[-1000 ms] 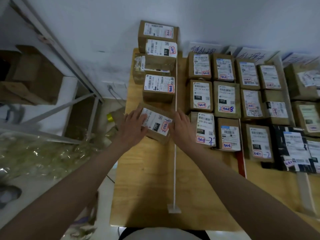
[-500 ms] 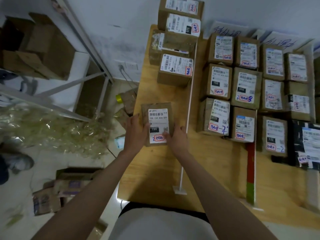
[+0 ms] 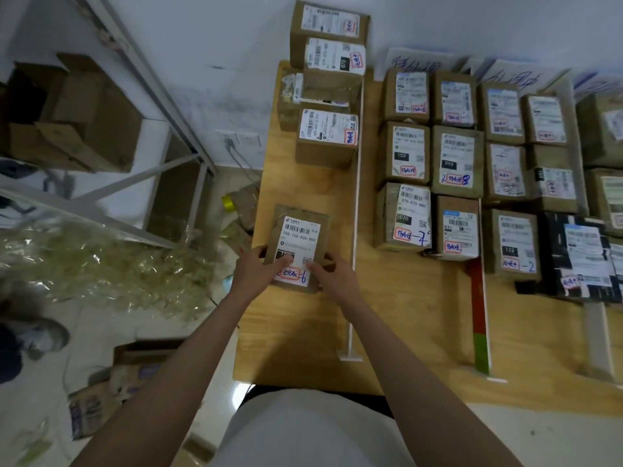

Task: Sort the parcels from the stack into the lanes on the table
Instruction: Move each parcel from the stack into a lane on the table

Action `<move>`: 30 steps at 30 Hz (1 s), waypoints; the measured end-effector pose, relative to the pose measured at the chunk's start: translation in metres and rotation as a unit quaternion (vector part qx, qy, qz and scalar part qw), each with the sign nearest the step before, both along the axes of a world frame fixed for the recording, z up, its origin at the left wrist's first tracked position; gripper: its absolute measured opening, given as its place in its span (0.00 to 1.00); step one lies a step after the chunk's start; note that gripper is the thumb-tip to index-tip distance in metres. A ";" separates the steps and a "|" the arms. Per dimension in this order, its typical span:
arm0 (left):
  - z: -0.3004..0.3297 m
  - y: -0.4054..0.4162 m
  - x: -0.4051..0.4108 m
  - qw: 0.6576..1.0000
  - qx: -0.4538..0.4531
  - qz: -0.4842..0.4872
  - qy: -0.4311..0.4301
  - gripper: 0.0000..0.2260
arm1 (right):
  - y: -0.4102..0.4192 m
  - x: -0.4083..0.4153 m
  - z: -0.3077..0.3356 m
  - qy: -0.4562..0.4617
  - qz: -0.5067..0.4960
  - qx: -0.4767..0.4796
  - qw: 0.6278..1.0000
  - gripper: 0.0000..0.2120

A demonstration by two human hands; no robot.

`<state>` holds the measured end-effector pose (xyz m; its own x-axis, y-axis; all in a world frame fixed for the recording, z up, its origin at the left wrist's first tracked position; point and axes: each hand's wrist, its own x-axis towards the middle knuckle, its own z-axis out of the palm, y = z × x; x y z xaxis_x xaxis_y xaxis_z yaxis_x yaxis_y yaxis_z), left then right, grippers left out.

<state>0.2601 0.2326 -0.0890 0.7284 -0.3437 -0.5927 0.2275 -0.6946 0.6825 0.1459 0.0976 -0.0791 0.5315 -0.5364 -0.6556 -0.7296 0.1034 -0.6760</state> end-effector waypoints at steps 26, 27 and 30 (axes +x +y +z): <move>0.086 -0.094 -0.107 0.988 -0.031 -0.105 -0.108 0.16 | -0.089 -0.190 0.082 0.047 -0.092 -0.404 0.909 0.20; 0.088 -0.100 -0.118 0.987 -0.033 -0.109 -0.109 0.15 | -0.091 -0.200 0.082 0.045 -0.101 -0.403 0.908 0.20; 0.097 -0.119 -0.153 0.986 -0.048 -0.116 -0.109 0.12 | -0.101 -0.232 0.080 0.036 -0.100 -0.401 0.910 0.20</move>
